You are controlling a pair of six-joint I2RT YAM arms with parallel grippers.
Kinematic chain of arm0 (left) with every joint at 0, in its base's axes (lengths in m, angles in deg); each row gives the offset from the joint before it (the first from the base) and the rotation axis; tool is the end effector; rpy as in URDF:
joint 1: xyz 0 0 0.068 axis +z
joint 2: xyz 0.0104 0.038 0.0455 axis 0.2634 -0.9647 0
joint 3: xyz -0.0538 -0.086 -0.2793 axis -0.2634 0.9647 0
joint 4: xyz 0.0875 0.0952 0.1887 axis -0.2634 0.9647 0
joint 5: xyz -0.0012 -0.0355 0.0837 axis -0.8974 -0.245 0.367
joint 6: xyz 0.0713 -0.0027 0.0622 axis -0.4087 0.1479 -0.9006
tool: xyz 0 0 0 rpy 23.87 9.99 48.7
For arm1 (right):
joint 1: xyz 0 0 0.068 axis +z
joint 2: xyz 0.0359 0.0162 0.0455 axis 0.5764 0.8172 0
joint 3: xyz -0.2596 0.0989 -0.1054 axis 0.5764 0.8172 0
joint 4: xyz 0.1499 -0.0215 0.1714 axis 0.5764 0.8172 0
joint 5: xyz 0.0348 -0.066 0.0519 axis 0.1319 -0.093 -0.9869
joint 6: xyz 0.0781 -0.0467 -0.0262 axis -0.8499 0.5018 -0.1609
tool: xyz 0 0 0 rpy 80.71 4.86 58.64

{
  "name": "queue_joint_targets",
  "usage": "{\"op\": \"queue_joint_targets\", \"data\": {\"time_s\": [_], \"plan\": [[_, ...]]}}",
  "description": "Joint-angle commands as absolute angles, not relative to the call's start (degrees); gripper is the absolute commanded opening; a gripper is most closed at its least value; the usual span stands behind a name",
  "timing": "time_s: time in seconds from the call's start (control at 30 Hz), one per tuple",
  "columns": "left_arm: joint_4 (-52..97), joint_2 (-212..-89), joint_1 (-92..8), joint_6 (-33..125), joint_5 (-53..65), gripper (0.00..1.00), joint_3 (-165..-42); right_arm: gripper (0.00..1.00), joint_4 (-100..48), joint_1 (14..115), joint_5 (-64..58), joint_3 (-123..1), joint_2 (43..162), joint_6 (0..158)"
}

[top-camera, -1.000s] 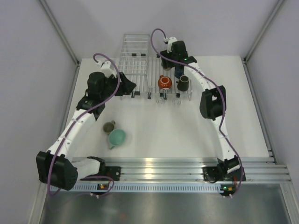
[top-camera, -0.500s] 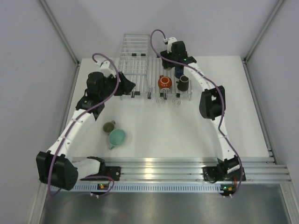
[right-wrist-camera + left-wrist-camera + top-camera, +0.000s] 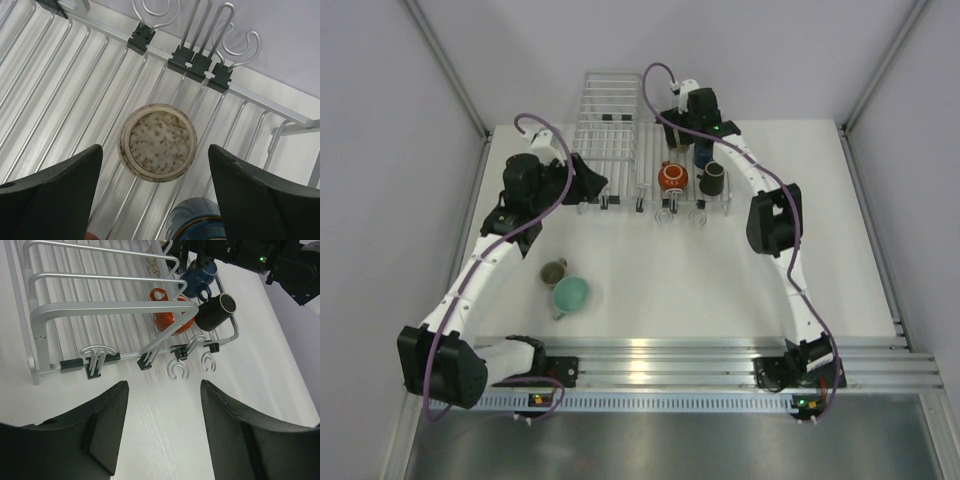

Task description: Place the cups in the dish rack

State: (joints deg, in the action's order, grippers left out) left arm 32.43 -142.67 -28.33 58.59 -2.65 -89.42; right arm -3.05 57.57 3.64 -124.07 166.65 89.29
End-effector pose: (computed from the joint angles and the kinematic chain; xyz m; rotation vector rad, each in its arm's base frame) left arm 0.2626 -0.0868 0.3599 0.0207 1.9226 -0.7263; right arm 0.5641 0.2338 0.2328 -0.4805 2.0502 0.2157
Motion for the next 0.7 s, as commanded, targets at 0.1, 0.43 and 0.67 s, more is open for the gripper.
{"op": "queue_joint_targets", "data": {"time_s": [0.1, 0.43, 0.67], "plan": [[31.4, -140.6, -27.7, 58.2, -3.6, 0.65, -89.1, 0.88, -5.4, 56.9, 4.3, -126.4, 166.2, 89.6], [32.0, -139.6, -27.2, 57.9, -2.9, 0.65, -88.8, 0.91, -9.8, 56.9, 5.9, -124.8, 162.9, 88.9], [34.2, -135.5, -27.0, 56.1, -1.6, 0.63, -85.6, 0.97, -12.6, 56.9, 7.3, -123.3, 159.2, 89.2]]}}
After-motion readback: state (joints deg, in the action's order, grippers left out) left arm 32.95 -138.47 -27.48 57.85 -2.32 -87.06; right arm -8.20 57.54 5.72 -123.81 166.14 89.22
